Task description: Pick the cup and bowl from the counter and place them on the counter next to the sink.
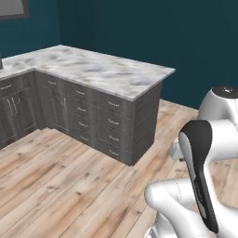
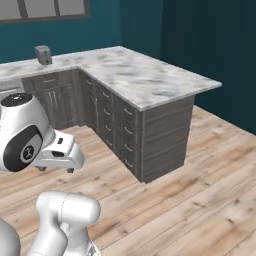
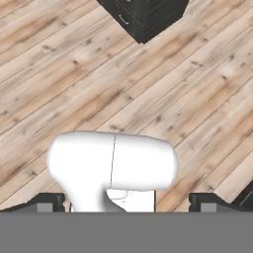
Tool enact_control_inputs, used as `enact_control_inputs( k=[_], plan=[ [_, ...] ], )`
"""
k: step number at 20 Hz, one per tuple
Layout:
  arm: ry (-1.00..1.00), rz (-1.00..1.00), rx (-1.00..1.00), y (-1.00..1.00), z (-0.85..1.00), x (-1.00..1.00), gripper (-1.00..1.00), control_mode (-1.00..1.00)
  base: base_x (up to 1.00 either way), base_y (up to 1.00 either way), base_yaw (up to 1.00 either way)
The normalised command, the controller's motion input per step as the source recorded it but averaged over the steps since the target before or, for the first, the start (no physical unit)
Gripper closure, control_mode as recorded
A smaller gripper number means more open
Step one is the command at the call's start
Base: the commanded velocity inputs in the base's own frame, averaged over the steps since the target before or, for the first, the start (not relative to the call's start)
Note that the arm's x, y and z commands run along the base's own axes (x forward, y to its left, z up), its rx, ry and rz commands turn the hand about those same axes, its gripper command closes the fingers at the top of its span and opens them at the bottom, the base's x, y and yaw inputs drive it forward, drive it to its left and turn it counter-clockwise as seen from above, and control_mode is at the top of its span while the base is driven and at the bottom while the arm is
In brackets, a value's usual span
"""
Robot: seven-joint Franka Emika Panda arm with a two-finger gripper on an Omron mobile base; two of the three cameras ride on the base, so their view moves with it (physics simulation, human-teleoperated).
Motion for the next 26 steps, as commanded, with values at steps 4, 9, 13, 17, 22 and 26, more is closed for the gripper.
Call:
enact_control_inputs(
  k=[4,9,13,17,22,26],
  plan=[
    [0.00,0.00,0.00,0.00,0.00,0.00,-1.00,1.00,0.72,0.04,0.43],
    [0.00,0.00,0.00,0.00,0.00,0.00,-1.00,1.00,0.90,0.35,0.25],
    [0.00,0.00,0.00,0.00,0.00,0.00,-1.00,1.00,0.96,0.47,0.30],
    [0.00,0.00,0.00,0.00,0.00,0.00,-1.00,1.00,0.87,0.63,0.27],
    [0.00,0.00,0.00,0.00,0.00,0.00,-1.00,1.00,0.99,0.68,0.21],
    [0.00,0.00,0.00,0.00,0.00,0.00,-1.00,1.00,1.00,0.69,0.19]
  ],
)
